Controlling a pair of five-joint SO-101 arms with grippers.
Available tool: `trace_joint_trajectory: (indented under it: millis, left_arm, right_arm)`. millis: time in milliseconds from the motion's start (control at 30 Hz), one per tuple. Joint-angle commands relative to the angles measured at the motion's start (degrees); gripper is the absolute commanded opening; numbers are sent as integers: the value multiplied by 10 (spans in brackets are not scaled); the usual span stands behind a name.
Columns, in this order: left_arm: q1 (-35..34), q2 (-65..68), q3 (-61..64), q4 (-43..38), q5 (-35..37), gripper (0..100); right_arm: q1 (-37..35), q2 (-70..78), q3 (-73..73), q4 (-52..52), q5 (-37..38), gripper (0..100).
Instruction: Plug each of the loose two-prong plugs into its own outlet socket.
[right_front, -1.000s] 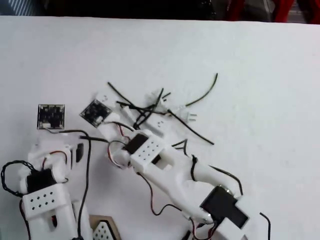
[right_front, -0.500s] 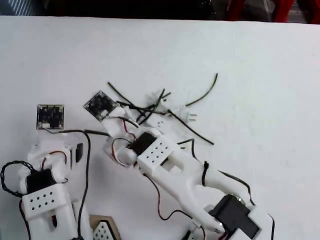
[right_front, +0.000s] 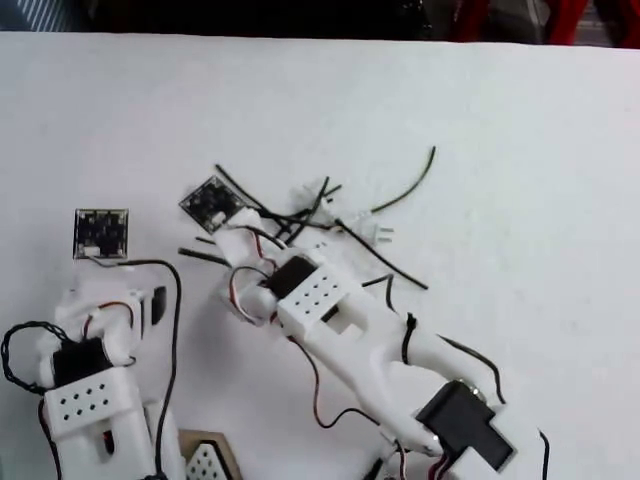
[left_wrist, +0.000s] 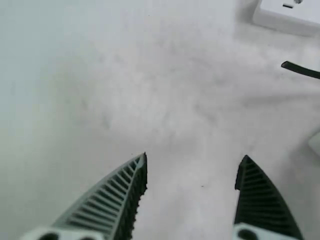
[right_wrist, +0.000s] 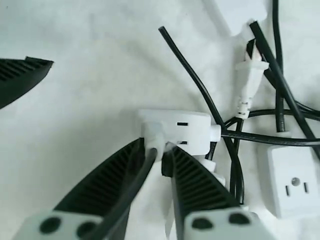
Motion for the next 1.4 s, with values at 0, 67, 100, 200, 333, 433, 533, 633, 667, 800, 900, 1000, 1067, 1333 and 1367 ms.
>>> trace_joint_trajectory:
  millis: [0, 67, 100, 200, 333, 433, 533, 633, 667, 800, 900, 1000, 1067, 1333, 1367]
  left_arm:
    - [-4, -10, -3, -11, 4, 283]
    - [-4, -10, -3, -11, 4, 283]
    - [-4, -10, -3, -11, 4, 283]
    - [-4, -10, -3, -11, 4, 283]
    - [-4, -10, -3, -11, 4, 283]
    - [-4, -10, -3, -11, 4, 283]
    - [-4, -10, -3, -11, 4, 283]
    - [-4, -10, -3, -11, 4, 283]
    - [-4, -10, -3, -11, 4, 283]
    - [-4, -10, -3, -11, 4, 283]
    - [-4, -10, -3, -11, 4, 283]
    - [-4, -10, -3, -11, 4, 283]
    - [-4, -10, -3, -11, 4, 283]
    - [-4, -11, -3, -11, 4, 283]
    - [-4, -11, -3, -11, 4, 283]
  right_arm:
    - [-14, 0, -14, 5, -7, 17]
    - [-17, 0, -14, 5, -7, 17]
    - [-17, 0, -14, 4, -7, 17]
    - [-17, 0, -11, -9, -8, 17]
    - [-13, 29, -5, -31, -6, 17]
    - [0, 36, -7, -26, -4, 17]
    - [8, 27, -5, -24, -4, 17]
    - [7, 25, -4, -23, -4, 17]
    - [7, 25, -4, -22, -4, 17]
    - [8, 23, -4, -7, -4, 17]
    - [7, 27, -4, -7, -4, 17]
    - [8, 22, -6, -6, -4, 17]
    - [7, 17, -8, -1, -4, 17]
    - [8, 12, -27, 3, -4, 17]
    - [8, 12, -33, 9, -4, 17]
